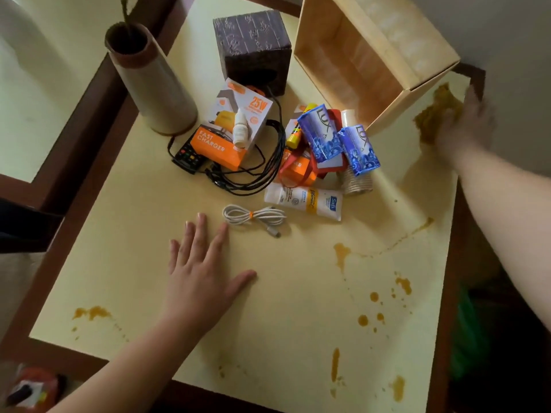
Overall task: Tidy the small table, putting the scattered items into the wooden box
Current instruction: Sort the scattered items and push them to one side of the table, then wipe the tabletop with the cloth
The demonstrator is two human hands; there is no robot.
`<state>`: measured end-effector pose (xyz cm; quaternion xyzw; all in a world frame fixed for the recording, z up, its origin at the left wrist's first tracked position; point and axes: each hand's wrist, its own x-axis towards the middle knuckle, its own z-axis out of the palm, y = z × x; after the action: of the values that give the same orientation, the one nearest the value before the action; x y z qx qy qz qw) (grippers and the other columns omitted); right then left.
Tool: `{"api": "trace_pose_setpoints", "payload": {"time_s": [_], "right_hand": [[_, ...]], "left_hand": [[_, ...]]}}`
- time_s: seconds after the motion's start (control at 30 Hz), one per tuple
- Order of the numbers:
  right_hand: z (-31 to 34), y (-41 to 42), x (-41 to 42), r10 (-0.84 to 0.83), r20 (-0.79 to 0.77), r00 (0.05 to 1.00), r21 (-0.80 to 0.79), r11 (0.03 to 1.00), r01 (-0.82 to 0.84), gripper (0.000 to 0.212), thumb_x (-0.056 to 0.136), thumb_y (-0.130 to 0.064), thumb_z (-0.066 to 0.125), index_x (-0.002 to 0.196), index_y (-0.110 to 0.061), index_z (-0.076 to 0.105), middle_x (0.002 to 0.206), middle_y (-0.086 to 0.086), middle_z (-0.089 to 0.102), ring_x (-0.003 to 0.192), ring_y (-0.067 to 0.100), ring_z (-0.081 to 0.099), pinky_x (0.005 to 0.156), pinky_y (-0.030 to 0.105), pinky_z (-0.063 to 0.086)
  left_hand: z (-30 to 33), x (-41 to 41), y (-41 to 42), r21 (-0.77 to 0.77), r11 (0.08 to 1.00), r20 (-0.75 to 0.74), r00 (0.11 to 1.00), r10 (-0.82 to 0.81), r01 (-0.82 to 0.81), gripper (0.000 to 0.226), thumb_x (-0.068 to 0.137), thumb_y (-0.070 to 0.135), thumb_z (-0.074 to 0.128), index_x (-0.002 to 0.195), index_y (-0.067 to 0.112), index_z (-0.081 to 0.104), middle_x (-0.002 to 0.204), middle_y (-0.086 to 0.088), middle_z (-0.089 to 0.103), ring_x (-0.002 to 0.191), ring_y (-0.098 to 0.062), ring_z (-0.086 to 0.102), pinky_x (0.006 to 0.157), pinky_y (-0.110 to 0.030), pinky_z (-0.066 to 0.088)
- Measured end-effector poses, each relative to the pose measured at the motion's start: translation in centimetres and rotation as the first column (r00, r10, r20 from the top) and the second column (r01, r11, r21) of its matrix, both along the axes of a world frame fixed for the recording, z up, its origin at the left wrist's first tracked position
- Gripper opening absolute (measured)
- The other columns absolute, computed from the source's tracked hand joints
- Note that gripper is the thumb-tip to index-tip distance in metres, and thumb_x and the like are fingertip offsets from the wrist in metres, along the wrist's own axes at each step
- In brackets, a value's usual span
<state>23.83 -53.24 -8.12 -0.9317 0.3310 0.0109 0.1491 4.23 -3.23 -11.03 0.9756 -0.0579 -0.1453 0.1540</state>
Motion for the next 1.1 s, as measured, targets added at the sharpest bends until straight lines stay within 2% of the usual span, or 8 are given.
{"api": "trace_pose_setpoints", "payload": {"time_s": [0.13, 0.2, 0.37, 0.47, 0.67, 0.8, 0.93, 1.1], "right_hand": [[-4.2, -2.5, 1.4, 0.092, -0.298, 0.95, -0.052, 0.992, -0.113, 0.079, 0.099, -0.059, 0.004, 0.166, -0.016, 0.004, 0.173, 0.019, -0.006, 0.157, 0.045, -0.011, 0.125, 0.066, 0.0], [-4.1, -1.0, 0.1, 0.058, -0.331, 0.942, -0.054, 0.995, -0.08, 0.072, 0.103, -0.055, 0.008, 0.166, -0.02, -0.002, 0.173, 0.016, -0.01, 0.158, 0.042, -0.013, 0.126, 0.064, -0.002], [-3.0, 5.7, -8.8, 0.039, -0.255, 0.966, -0.071, 0.996, -0.059, 0.069, 0.108, -0.044, 0.011, 0.166, -0.009, 0.0, 0.173, 0.02, -0.006, 0.159, 0.038, -0.009, 0.128, 0.053, -0.005], [-3.0, 9.4, -15.0, 0.023, -0.195, 0.981, 0.025, 1.0, -0.019, 0.068, 0.11, -0.04, 0.014, 0.165, -0.002, 0.002, 0.172, 0.025, -0.003, 0.159, 0.038, -0.004, 0.129, 0.05, -0.002], [-0.4, 20.3, -29.7, 0.216, -0.287, 0.933, 0.175, 0.97, -0.17, 0.064, 0.11, -0.049, 0.007, 0.157, -0.033, -0.032, 0.163, 0.004, -0.044, 0.151, 0.022, -0.038, 0.126, 0.041, -0.015], [1.7, 20.6, -34.7, 0.421, -0.385, 0.821, 0.231, 0.905, -0.356, 0.063, 0.109, -0.052, 0.006, 0.152, -0.041, -0.039, 0.156, -0.003, -0.053, 0.147, 0.018, -0.045, 0.125, 0.042, -0.018], [0.7, 13.8, -29.5, 0.167, -0.386, 0.907, 0.122, 0.984, -0.129, 0.061, 0.105, -0.059, -0.004, 0.155, -0.041, -0.033, 0.164, 0.002, -0.042, 0.152, 0.024, -0.036, 0.129, 0.048, -0.006], [-1.1, 16.2, -21.9, -0.11, -0.352, 0.93, 0.106, 0.982, 0.156, 0.06, 0.111, -0.046, 0.011, 0.164, -0.035, -0.014, 0.169, 0.013, -0.028, 0.158, 0.031, -0.022, 0.129, 0.047, -0.009]], "left_hand": [[0.1, 0.2, -0.1, 0.007, 1.0, -0.003, 1.0, 0.018, -0.018, 0.104, 0.081, 0.093, 0.033, 0.164, 0.038, 0.005, 0.172, 0.004, -0.016, 0.157, -0.017, -0.02, 0.127, -0.043, -0.007], [0.2, 0.1, -0.1, 0.014, 1.0, -0.014, 1.0, 0.016, -0.016, 0.104, 0.081, 0.093, 0.034, 0.164, 0.038, 0.004, 0.172, 0.003, -0.017, 0.157, -0.016, -0.022, 0.127, -0.044, -0.007], [0.9, 0.2, -0.3, 0.001, 0.999, -0.042, 0.998, 0.038, -0.038, 0.105, 0.082, 0.091, 0.042, 0.165, 0.036, 0.009, 0.172, 0.004, -0.017, 0.157, -0.016, -0.019, 0.128, -0.046, -0.003], [1.3, 0.3, -0.5, -0.011, 0.999, -0.048, 0.998, 0.033, -0.033, 0.105, 0.081, 0.087, 0.045, 0.165, 0.034, 0.011, 0.173, 0.002, -0.014, 0.158, -0.018, -0.017, 0.129, -0.047, -0.001], [1.7, 0.2, -0.7, -0.012, 0.999, -0.057, 0.998, 0.039, -0.04, 0.106, 0.08, 0.087, 0.044, 0.165, 0.033, 0.011, 0.174, -0.003, -0.009, 0.159, -0.023, -0.01, 0.129, -0.049, 0.0], [2.0, 0.4, -0.8, -0.004, 0.999, -0.076, 0.997, 0.034, -0.034, 0.106, 0.08, 0.087, 0.046, 0.164, 0.031, 0.016, 0.174, -0.006, -0.003, 0.16, -0.026, -0.005, 0.128, -0.051, 0.004], [2.3, 0.5, -0.7, 0.025, 1.0, -0.063, 0.998, 0.019, -0.017, 0.105, 0.081, 0.088, 0.042, 0.165, 0.03, 0.015, 0.174, -0.006, -0.004, 0.16, -0.026, -0.006, 0.128, -0.05, 0.003], [2.4, 0.3, -0.4, 0.066, 0.998, -0.062, 0.998, -0.012, 0.016, 0.103, 0.083, 0.09, 0.034, 0.165, 0.033, 0.008, 0.174, -0.005, -0.006, 0.16, -0.024, -0.008, 0.129, -0.047, 0.002]]}}
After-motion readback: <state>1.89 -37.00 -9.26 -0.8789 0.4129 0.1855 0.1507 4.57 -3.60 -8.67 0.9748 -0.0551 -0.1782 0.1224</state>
